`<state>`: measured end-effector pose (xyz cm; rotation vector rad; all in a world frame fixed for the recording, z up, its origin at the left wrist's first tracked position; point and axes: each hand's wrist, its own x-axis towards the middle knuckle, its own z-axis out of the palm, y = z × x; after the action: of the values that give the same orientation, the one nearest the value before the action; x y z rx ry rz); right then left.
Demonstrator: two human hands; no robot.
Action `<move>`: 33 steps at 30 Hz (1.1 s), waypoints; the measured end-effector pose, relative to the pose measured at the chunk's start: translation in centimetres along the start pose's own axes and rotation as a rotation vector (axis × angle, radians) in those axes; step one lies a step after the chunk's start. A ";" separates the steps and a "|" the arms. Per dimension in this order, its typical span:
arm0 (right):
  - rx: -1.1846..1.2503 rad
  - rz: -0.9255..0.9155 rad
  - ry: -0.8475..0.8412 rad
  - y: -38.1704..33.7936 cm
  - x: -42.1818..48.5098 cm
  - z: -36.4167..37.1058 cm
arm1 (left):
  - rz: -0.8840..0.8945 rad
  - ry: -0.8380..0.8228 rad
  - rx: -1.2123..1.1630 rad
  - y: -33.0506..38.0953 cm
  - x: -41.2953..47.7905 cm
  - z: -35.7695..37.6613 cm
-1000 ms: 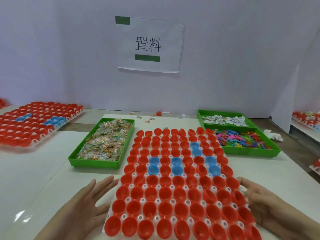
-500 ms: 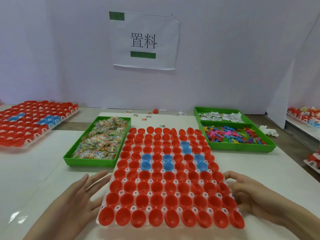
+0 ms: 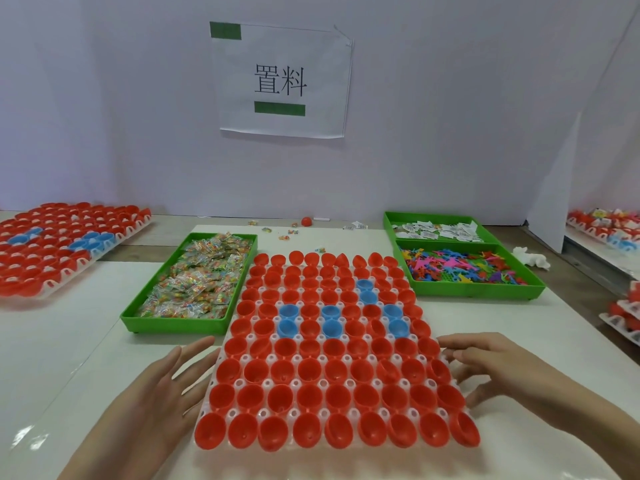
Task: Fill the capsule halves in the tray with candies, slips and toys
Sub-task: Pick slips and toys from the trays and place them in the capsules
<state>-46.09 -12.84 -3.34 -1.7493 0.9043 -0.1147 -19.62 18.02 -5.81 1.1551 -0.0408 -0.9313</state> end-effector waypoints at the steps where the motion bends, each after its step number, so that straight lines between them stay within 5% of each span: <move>1: -0.005 -0.010 0.000 -0.1 0.0 0.2 | 0.007 0.002 0.008 -0.1 0.0 0.2; 13: -0.126 -0.041 0.153 -1.3 2.5 0.7 | 0.046 -0.041 0.084 0.7 1.3 1.6; 16: -0.403 -0.221 0.418 -1.7 3.4 -0.1 | 0.130 0.041 0.082 0.7 1.4 1.2; 19: -0.497 -0.466 0.589 -2.9 5.0 -0.7 | 0.415 0.251 0.212 0.0 1.2 1.1; 23: -0.665 -0.585 0.396 -4.9 9.1 -1.0 | 0.777 0.260 0.619 1.0 1.9 3.2; 28: -0.922 -0.475 0.211 -6.7 14.6 -0.5 | 0.862 -0.008 1.171 4.0 5.7 9.3; 33: -1.015 -0.449 0.190 -6.7 17.3 0.1 | 0.918 -0.044 1.112 4.7 8.5 13.1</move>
<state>-30.42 -22.79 -3.74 -2.9192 0.7208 -0.1241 -17.54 2.94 0.20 1.8522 -1.1441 -0.0239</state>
